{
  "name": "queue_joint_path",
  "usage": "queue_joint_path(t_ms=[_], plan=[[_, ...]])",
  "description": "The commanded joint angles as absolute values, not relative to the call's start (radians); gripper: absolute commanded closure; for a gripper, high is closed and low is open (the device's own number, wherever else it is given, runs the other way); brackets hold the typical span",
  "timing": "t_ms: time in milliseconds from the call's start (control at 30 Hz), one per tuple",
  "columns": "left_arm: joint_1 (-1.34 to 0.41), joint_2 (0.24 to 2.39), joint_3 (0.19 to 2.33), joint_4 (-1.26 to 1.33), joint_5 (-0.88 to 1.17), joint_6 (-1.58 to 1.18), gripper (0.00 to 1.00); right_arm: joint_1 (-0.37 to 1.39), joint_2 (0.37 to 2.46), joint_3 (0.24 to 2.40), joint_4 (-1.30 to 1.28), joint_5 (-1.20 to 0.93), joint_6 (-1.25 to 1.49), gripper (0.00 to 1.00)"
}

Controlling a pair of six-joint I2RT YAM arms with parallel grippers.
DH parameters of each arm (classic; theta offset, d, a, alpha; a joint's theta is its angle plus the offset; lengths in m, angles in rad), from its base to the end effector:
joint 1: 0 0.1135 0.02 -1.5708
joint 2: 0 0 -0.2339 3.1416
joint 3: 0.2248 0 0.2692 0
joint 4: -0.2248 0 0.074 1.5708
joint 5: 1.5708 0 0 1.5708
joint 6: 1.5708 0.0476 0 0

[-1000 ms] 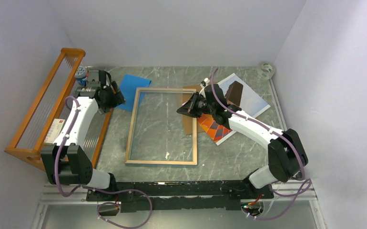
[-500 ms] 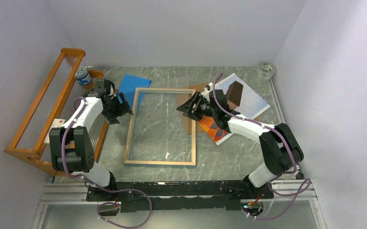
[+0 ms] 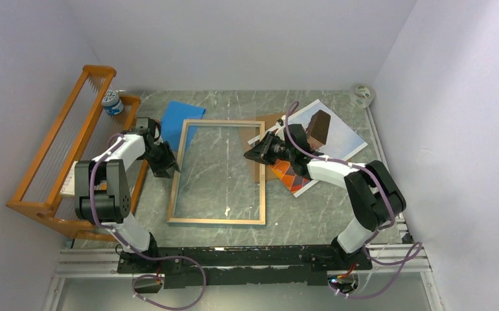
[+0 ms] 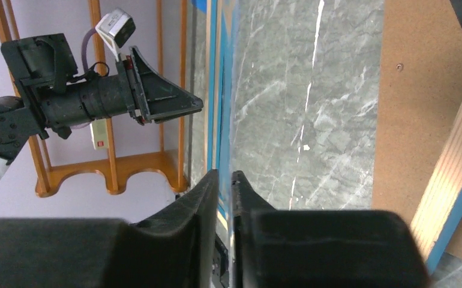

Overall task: Put the photo into the frame
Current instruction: Place the photo frame item in the photo frame.

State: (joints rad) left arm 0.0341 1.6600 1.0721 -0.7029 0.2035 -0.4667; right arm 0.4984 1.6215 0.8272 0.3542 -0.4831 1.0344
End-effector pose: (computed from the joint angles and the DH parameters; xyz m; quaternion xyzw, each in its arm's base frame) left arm 0.3260 0.0015 0.1349 -0.2304 0.9579 -0.1280 0.1140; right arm 0.3088 0.1933 0.1525 0.0935 0.8246 0.5063 0.2346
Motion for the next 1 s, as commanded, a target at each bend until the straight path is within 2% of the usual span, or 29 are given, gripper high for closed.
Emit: queue_joint_path(t_ms=[0, 67, 167, 233, 367, 433, 533, 633, 833, 967], plan=[[0.038, 1.661, 1.047, -0.685, 0.246, -0.448, 0.52, 0.498, 1.648, 0.851, 0.454, -0.54, 1.025, 0.73], [0.037, 1.654, 1.034, -0.671, 0.271, -0.447, 0.57, 0.5, 1.66, 0.843, 0.488, -0.555, 1.046, 0.64], [0.037, 1.646, 1.02, -0.646, 0.328, -0.447, 0.61, 0.509, 1.676, 0.836, 0.516, -0.568, 1.079, 0.65], [0.036, 1.648, 1.018, -0.642, 0.358, -0.448, 0.63, 0.513, 1.674, 0.842, 0.497, -0.564, 1.082, 0.73], [0.037, 1.644, 1.001, -0.609, 0.436, -0.464, 0.64, 0.511, 1.637, 0.872, 0.401, -0.537, 1.045, 0.95], [0.038, 1.638, 0.991, -0.595, 0.452, -0.475, 0.64, 0.505, 1.61, 0.896, 0.333, -0.523, 1.02, 1.0], [0.037, 1.629, 0.979, -0.579, 0.452, -0.486, 0.62, 0.493, 1.559, 0.934, 0.227, -0.519, 0.997, 1.0], [0.037, 1.611, 0.981, -0.595, 0.394, -0.482, 0.54, 0.486, 1.517, 1.007, 0.104, -0.528, 0.975, 1.0], [0.038, 1.523, 0.99, -0.621, 0.274, -0.492, 0.29, 0.491, 1.479, 1.109, -0.018, -0.56, 0.957, 1.0], [0.038, 1.474, 1.014, -0.666, 0.173, -0.526, 0.29, 0.5, 1.497, 1.152, -0.035, -0.596, 0.96, 1.0]])
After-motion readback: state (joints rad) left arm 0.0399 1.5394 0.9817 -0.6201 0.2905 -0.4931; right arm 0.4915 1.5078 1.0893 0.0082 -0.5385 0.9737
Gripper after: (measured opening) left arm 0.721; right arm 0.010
